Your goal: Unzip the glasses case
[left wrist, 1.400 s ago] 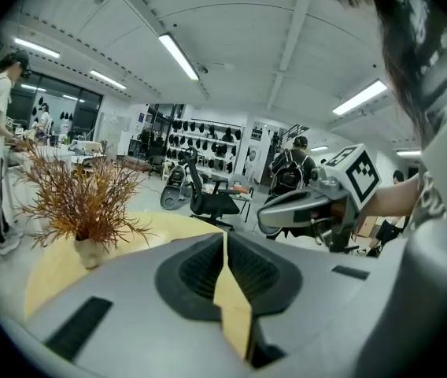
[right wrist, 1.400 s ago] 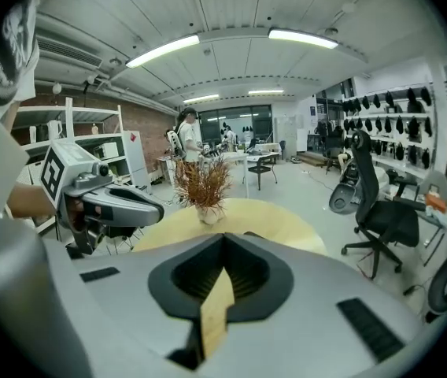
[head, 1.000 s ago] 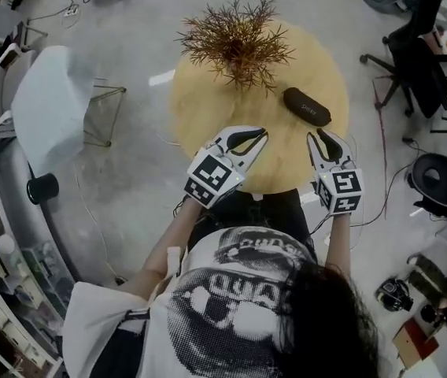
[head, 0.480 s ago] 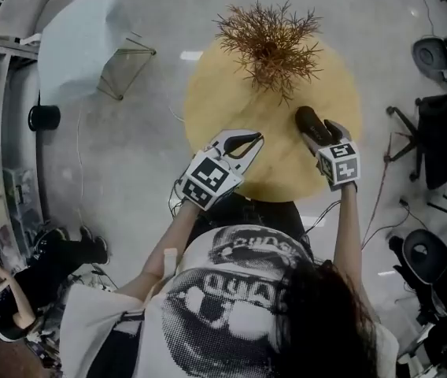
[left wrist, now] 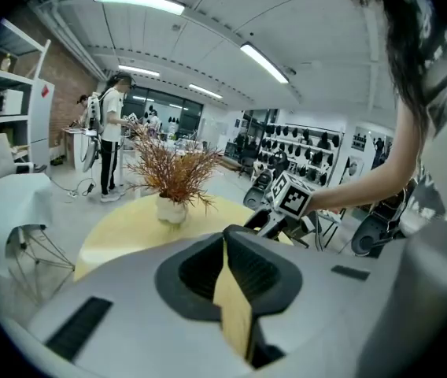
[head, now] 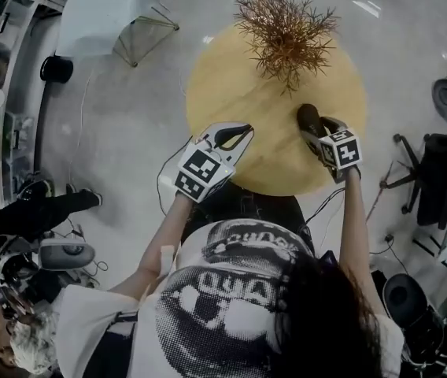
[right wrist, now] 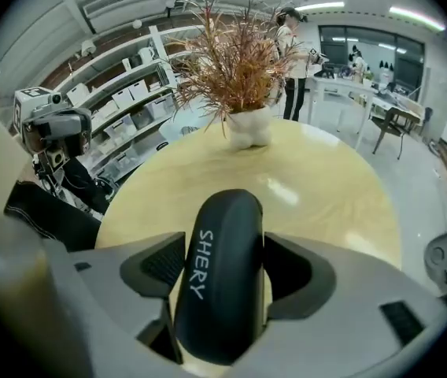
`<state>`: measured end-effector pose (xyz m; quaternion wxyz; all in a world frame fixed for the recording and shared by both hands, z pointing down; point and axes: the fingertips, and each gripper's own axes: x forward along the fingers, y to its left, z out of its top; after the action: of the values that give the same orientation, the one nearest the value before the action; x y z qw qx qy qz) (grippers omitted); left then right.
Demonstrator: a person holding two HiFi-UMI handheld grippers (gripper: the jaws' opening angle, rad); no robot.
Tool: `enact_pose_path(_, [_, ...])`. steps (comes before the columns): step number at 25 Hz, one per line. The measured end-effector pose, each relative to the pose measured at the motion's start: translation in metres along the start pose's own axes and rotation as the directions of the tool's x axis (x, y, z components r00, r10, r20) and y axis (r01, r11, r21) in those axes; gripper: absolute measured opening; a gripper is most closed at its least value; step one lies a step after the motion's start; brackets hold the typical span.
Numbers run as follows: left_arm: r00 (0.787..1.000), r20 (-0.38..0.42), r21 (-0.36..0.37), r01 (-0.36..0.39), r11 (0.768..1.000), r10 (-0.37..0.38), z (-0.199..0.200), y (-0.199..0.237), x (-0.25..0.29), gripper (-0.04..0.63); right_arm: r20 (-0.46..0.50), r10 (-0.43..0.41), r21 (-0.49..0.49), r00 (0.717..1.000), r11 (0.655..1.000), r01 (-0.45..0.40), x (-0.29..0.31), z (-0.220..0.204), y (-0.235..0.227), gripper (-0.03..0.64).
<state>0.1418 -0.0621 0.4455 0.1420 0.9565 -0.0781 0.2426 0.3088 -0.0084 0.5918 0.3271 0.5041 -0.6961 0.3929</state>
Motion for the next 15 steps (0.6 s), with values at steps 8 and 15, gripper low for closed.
enact_pose_path(8, [0.991,0.010,-0.071,-0.133,0.989,0.134,-0.022,-0.005,-0.017,0.021,0.023,0.112,-0.032,0.993,0.993,-0.111,0.000,-0.003,0.004,0.308])
enact_pose_path(15, [0.991,-0.003,-0.034,-0.133,0.991,0.133,-0.042,-0.014,-0.012,0.021,-0.035,0.187,-0.198,0.982,0.962,-0.190,0.000,-0.001,0.024,0.304])
